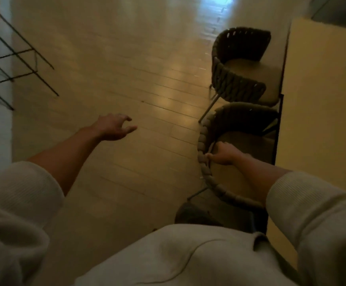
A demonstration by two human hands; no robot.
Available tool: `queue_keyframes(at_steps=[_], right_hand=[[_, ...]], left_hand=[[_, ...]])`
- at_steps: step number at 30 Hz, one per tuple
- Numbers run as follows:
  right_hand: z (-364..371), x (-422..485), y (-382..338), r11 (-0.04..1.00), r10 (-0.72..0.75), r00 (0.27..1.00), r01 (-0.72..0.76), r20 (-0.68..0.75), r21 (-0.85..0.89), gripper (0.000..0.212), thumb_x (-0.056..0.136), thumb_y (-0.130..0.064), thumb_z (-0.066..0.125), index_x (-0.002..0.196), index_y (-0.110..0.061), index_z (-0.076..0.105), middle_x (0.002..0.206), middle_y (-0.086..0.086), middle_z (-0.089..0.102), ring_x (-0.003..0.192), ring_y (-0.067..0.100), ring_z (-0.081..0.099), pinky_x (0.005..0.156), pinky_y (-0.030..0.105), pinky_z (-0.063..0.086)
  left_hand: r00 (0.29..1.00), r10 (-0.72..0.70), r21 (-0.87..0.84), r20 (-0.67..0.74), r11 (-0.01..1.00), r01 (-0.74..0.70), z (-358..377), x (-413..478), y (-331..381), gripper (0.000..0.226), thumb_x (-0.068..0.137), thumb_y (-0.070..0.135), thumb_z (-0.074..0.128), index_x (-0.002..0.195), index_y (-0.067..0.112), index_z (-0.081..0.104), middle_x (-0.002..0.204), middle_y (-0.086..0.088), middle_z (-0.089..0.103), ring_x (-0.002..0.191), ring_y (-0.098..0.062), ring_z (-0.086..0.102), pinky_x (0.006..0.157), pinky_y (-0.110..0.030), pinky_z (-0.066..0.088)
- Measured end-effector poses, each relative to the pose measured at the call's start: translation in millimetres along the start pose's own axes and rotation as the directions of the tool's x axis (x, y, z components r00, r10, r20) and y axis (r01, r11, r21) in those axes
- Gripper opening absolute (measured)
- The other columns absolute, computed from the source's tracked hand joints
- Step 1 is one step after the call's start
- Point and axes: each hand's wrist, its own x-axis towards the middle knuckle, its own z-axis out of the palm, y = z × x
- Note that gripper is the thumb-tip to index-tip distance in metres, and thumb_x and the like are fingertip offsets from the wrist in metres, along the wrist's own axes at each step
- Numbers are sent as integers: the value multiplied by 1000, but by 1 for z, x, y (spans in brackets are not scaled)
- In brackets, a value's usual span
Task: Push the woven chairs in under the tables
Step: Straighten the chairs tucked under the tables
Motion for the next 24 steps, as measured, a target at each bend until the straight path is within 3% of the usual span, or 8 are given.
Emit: queue_keyframes(at_steps=[7,14,20,24], right_hand=[[-15,51,8,980,177,983,-171,-53,100,84,96,-64,60,157,-11,37,159,15,41,142,34,46,108,43,45],[-28,128,32,899,352,933,-316,-72,303,93,90,-80,49,155,-14,40,162,14,36,145,38,41,113,54,43],[-30,150,72,696,568,823,-482,3,532,99,92,-74,53,162,-9,27,167,17,25,152,41,29,119,60,33],[-15,138,91,506,683,727,-537,67,674,97,95,-66,58,163,-6,23,168,18,20,154,40,24,122,59,28]], left_hand=[[966,256,102,30,961,-258,-40,110,34,64,100,63,46,150,23,49,159,-6,44,145,-28,41,113,-48,38],[912,374,122,167,910,-395,-85,237,76,66,100,60,48,153,21,43,159,-7,43,141,-28,45,112,-46,40],[843,494,145,215,837,-527,-118,331,159,70,101,55,51,158,18,34,159,-11,43,141,-30,45,114,-46,41],[730,604,134,321,734,-666,-119,372,241,75,100,55,53,161,19,27,161,-9,40,143,-29,46,115,-48,43]])
